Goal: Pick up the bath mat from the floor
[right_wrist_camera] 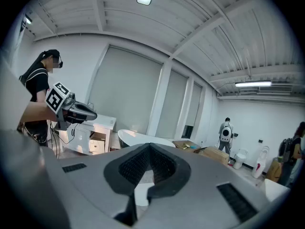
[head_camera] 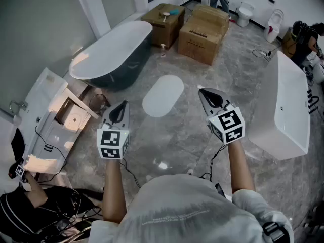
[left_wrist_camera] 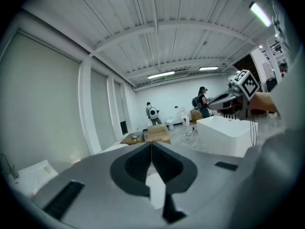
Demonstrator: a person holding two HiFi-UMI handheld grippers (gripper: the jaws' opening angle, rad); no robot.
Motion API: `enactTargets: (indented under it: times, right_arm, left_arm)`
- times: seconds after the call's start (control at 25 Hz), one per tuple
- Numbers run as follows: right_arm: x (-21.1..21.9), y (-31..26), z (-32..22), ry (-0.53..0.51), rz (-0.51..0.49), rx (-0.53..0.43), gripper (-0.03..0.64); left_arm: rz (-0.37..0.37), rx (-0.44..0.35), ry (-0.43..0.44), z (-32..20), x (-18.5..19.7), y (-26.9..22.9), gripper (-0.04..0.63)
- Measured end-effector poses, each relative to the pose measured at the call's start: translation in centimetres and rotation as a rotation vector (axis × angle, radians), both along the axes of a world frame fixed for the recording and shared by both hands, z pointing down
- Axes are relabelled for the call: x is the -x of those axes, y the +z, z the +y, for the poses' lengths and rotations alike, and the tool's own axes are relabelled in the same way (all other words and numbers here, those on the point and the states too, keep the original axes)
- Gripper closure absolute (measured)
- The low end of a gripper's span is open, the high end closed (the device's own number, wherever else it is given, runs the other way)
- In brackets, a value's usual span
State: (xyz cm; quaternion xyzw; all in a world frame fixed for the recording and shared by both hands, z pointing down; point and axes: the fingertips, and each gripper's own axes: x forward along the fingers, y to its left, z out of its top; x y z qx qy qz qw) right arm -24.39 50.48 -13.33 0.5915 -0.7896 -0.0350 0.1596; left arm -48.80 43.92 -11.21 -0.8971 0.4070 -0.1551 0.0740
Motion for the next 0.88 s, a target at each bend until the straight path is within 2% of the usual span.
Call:
enactTargets:
  times: [0.16, 0.32, 0.48, 0.72, 0.88]
  right_arm:
    - [-2.1, 0.3, 0.4, 0.006, -0.026, -0.006, 0.601]
    - [-4.1, 0.7, 0.5, -0.031, -0.107, 0.019, 0.601]
    - [-5.8, 1.5, 0.6, -0.086, -0.090, 0.032, 0.601]
    - [-11.1, 3.0, 1.3, -0.127, -0.075, 0.050, 0.601]
    - [-14.1, 3.6, 1.2, -0.155, -0.129, 0.085, 0.601]
  left_arm:
    - [-0.009, 0.007, -0.009, 0.7, -1.4, 0.5, 0.577]
    - [-0.021, 0.012, -0.018, 1.6, -3.8, 1.0, 0.577]
    - [-0.017, 0.017, -0.021, 2.6, -7.2, 1.2, 0.577]
    - [-0.011, 0.027, -0.065, 3.6, -12.0, 2.4, 0.577]
    - [-0.023, 0.047, -0.077, 4.0, -14.1, 3.1, 0.577]
